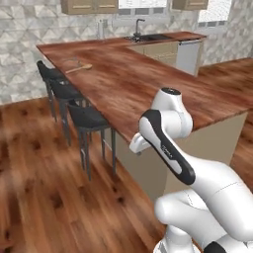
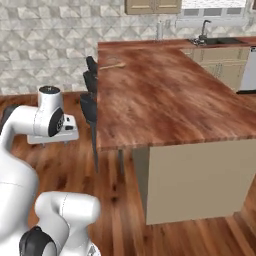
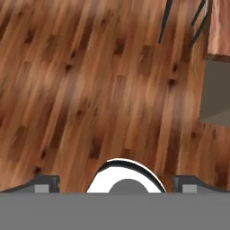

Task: Pick up the metallic utensils from the counter and place them in the open drawer. Make sure not to pick up any wooden utensils.

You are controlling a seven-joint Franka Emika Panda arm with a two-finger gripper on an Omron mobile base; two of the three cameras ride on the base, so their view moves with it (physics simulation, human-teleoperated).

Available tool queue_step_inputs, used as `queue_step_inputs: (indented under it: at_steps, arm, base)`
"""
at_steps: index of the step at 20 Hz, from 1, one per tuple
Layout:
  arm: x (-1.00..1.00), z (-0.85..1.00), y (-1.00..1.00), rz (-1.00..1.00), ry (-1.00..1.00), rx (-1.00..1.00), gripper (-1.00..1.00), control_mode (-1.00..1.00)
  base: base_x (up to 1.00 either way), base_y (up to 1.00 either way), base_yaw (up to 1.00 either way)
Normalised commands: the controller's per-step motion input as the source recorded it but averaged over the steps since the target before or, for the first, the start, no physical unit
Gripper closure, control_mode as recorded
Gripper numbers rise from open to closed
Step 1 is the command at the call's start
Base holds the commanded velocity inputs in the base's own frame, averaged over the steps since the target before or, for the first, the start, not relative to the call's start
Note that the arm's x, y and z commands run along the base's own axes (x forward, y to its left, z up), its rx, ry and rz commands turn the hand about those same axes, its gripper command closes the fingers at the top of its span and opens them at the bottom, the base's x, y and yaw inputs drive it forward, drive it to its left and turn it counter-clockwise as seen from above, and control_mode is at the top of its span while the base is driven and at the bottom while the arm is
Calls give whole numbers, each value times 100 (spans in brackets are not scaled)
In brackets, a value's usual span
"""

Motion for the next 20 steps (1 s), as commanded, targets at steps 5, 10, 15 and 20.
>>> queue_step_inputs:
  at_steps: [5, 10, 15, 20]
  arm:
    - [0, 0, 0, 0, 0, 0, -100, 100]
    - [0, 0, 0, 0, 0, 0, -100, 100]
    - [0, 0, 0, 0, 0, 0, -100, 100]
    - [0, 0, 0, 0, 0, 0, -100, 100]
  base:
    - [27, 100, -47]
    - [38, 100, -47]
    - [42, 100, -47]
    - [43, 100, -45]
